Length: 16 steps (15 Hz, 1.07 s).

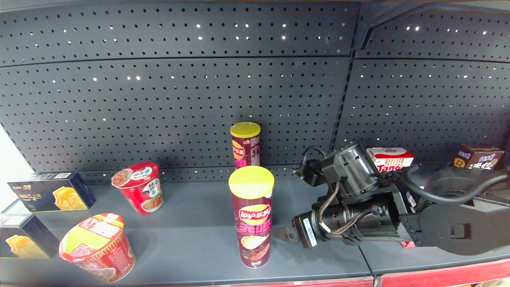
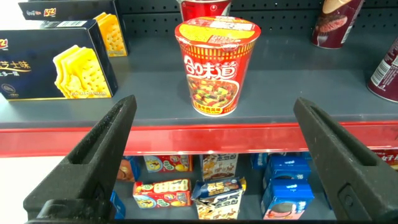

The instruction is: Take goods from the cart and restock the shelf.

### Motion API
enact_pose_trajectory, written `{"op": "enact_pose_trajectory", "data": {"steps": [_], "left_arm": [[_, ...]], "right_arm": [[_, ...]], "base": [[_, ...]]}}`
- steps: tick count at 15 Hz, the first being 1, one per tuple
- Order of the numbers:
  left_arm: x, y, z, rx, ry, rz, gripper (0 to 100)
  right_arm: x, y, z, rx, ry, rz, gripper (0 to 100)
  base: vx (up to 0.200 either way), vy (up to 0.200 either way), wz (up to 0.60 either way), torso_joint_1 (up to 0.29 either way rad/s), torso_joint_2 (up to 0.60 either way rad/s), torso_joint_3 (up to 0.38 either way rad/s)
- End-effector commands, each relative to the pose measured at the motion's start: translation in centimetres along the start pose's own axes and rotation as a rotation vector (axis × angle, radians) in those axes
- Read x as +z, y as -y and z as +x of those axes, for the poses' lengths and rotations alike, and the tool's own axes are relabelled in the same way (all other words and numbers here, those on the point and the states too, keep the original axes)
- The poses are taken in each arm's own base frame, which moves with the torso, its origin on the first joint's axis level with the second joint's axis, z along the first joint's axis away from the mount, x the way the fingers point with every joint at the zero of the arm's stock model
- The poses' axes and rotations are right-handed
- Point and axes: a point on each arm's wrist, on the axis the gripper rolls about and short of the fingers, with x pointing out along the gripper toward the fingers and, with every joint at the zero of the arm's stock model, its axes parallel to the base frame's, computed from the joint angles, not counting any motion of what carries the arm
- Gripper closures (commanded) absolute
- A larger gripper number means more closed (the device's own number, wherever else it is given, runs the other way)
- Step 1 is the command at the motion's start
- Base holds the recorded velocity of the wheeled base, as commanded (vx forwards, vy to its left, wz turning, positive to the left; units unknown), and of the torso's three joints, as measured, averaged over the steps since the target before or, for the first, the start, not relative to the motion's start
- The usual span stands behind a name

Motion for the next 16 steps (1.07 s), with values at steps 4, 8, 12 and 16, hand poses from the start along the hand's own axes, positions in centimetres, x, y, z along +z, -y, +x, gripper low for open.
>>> {"op": "enact_pose_trajectory", "data": {"steps": [4,8,12,16], "left_arm": [[0.0,0.0,0.0,-0.001,0.000,-0.001,0],[0.0,0.0,0.0,-0.001,0.000,-0.001,0],[0.0,0.0,0.0,-0.001,-0.002,-0.001,0],[0.0,0.0,0.0,0.001,-0.002,-0.001,0]], "right_arm": [[0.2,0.0,0.1,-0.001,0.005,0.001,0],[0.2,0.0,0.4,-0.003,-0.002,-0.005,0],[0.5,-0.3,0.9,0.003,0.003,-0.013,0],[0.5,-0.5,1.1,0.007,-0.003,-0.018,0]], "base": [[0.000,0.000,0.00,0.000,0.00,0.000],[0.000,0.000,0.00,0.000,0.00,0.000],[0.000,0.000,0.00,0.000,0.00,0.000],[0.000,0.000,0.00,0.000,0.00,0.000]]}}
